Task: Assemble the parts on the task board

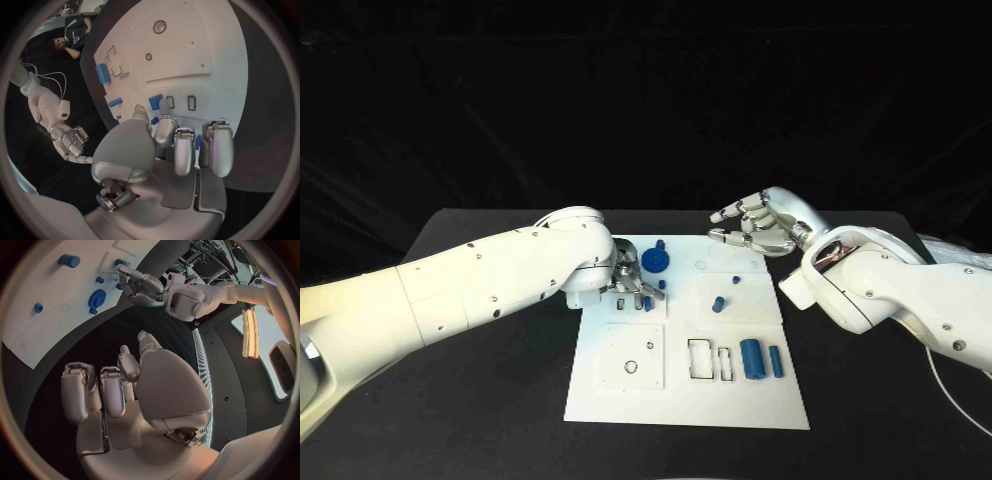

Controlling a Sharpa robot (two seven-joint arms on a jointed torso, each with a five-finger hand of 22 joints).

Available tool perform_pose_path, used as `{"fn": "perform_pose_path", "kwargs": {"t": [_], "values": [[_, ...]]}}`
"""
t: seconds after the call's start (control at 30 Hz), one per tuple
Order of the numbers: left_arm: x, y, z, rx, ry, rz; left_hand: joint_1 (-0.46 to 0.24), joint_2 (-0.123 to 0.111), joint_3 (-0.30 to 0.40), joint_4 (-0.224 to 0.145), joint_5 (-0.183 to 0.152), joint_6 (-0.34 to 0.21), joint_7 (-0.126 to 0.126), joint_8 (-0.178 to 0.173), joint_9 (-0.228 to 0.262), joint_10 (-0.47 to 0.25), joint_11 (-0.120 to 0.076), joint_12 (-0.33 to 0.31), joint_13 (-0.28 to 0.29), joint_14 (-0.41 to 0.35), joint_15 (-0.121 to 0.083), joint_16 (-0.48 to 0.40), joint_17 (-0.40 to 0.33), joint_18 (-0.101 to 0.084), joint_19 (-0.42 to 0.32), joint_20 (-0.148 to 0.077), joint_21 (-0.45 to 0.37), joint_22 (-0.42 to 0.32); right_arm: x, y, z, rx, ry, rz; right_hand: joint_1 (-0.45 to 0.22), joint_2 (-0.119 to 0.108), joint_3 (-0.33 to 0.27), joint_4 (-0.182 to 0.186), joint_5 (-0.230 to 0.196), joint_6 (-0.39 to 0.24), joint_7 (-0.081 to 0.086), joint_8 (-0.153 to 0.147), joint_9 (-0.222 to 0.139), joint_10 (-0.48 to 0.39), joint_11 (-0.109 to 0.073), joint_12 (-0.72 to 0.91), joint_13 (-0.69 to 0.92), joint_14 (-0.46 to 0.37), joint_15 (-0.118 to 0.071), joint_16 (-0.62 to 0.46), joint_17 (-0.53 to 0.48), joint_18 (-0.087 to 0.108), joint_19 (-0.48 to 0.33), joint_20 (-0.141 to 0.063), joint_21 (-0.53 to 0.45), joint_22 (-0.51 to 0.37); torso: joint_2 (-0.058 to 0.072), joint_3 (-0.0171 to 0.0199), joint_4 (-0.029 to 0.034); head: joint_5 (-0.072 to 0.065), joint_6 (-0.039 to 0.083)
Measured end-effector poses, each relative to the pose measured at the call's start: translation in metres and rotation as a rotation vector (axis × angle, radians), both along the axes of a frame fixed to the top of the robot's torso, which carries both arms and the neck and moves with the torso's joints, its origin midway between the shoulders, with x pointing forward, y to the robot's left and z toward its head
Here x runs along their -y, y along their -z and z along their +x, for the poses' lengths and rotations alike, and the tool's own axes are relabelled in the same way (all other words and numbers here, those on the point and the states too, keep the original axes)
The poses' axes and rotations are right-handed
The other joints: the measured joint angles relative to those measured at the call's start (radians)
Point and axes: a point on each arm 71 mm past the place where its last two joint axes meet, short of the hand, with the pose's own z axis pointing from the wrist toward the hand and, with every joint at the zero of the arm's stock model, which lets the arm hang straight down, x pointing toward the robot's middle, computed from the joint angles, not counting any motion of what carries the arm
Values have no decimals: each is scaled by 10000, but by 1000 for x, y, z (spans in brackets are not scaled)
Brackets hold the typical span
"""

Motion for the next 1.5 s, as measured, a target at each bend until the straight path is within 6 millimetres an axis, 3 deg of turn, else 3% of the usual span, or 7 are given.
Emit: {"fn": "perform_pose_path", "kwargs": {"t": [0.4,1.0,1.13,1.23,1.4,1.5], "values": [[2,2,1,-74,23,45,237,133,70,-70,56,-71,0,40,140,-2,2,36,44,36,-35,0,-1,1,37,-37,42,-1,-1,0,0,-20,-24,-9,0,0,0,0,-1,0,0,0,-1,0,0,-37,14,0,0,0,0,-1,-36,-36,0,-1,-3,4,12,-17,-49],[6,3,0,-163,151,106,689,106,342,-226,94,-143,1,40,310,18,-18,35,77,35,-35,0,7,0,36,-36,42,-1,-1,0,-1,-43,-43,-23,0,0,0,0,37,0,0,0,6,0,1,-36,-11,0,0,0,7,-1,-35,-36,1,-3,-18,12,30,-24,-150],[7,3,0,-169,181,105,973,170,655,-342,127,-200,-55,40,372,20,-20,35,79,35,-34,0,7,0,10,-62,42,-1,-1,0,-1,-49,-49,-29,0,0,0,0,37,0,0,0,6,-1,1,-36,-10,0,0,0,7,0,-35,-35,1,-3,-18,12,30,-22,-159],[8,3,0,-164,195,95,1570,219,1200,-675,187,-327,-136,19,389,20,-20,26,85,1,-105,0,6,0,21,-95,42,-2,-1,0,-1,-57,-55,-35,0,0,0,0,37,0,0,0,5,-1,1,-36,-9,0,0,0,6,0,-35,-36,1,-3,-18,14,32,-37,-168],[9,1,0,-113,194,50,1913,-93,2121,-1036,569,-459,-112,-218,382,-17,-57,-35,7,38,-142,0,6,1,0,-146,42,-2,-1,0,-1,-69,-59,-50,0,0,1,0,37,0,0,0,5,-2,2,-36,-4,0,0,0,6,-1,-35,-35,1,-3,-21,16,37,-47,-184],[9,1,0,-99,196,31,2161,-341,2701,-922,1041,-501,-68,-354,369,-17,-56,-86,-34,38,-142,0,5,1,0,-146,42,-2,-1,0,-1,-80,-63,-61,0,0,1,0,37,0,0,0,4,-16,16,-35,0,0,0,0,6,-1,-35,-35,1,1,-23,18,41,-50,-195]]}}
